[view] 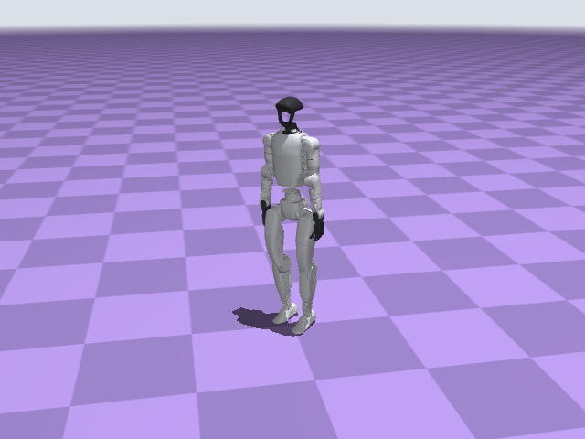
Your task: In place motions
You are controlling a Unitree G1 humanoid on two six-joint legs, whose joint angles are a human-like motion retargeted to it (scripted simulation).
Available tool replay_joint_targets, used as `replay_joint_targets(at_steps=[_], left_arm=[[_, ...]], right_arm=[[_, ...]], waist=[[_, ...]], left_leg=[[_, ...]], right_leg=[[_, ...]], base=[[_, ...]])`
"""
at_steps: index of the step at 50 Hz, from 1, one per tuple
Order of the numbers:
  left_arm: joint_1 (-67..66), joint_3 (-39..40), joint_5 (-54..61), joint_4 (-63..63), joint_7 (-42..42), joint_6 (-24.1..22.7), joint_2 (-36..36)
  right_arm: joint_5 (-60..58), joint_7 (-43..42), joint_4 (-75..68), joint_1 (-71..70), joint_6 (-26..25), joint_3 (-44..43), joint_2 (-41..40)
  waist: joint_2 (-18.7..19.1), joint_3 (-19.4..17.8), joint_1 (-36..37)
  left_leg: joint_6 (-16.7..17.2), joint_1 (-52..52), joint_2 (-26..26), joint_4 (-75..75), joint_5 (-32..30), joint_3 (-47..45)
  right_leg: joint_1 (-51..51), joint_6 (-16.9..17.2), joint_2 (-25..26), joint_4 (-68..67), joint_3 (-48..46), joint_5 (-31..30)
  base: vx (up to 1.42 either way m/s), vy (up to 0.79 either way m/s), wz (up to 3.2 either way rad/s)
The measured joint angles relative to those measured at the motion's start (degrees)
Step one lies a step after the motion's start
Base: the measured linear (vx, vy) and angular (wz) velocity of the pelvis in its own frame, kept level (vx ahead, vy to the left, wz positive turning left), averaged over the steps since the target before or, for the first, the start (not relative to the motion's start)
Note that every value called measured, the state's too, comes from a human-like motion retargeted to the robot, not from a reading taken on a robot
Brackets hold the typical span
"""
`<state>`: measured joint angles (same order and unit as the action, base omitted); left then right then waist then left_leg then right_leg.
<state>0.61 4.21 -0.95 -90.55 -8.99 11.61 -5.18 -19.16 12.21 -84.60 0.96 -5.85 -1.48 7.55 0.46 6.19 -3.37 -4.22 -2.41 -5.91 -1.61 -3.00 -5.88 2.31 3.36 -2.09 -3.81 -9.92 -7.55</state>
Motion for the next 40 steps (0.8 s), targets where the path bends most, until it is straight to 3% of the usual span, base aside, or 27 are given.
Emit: replay_joint_targets(at_steps=[40], left_arm=[[0.13, 1.11, 0.40, 1.14, 0.06, 0.00, -1.63]], right_arm=[[-0.25, 0.83, 0.41, 0.25, -0.09, 0.95, -0.53]], waist=[[-1.55, -1.48, -0.41]], left_leg=[[2.33, -0.93, 2.06, -0.35, 0.71, -0.35]], right_leg=[[0.96, -0.23, 1.30, 0.34, -0.80, -1.77]], base=[[-0.03, -0.03, 0.01]])
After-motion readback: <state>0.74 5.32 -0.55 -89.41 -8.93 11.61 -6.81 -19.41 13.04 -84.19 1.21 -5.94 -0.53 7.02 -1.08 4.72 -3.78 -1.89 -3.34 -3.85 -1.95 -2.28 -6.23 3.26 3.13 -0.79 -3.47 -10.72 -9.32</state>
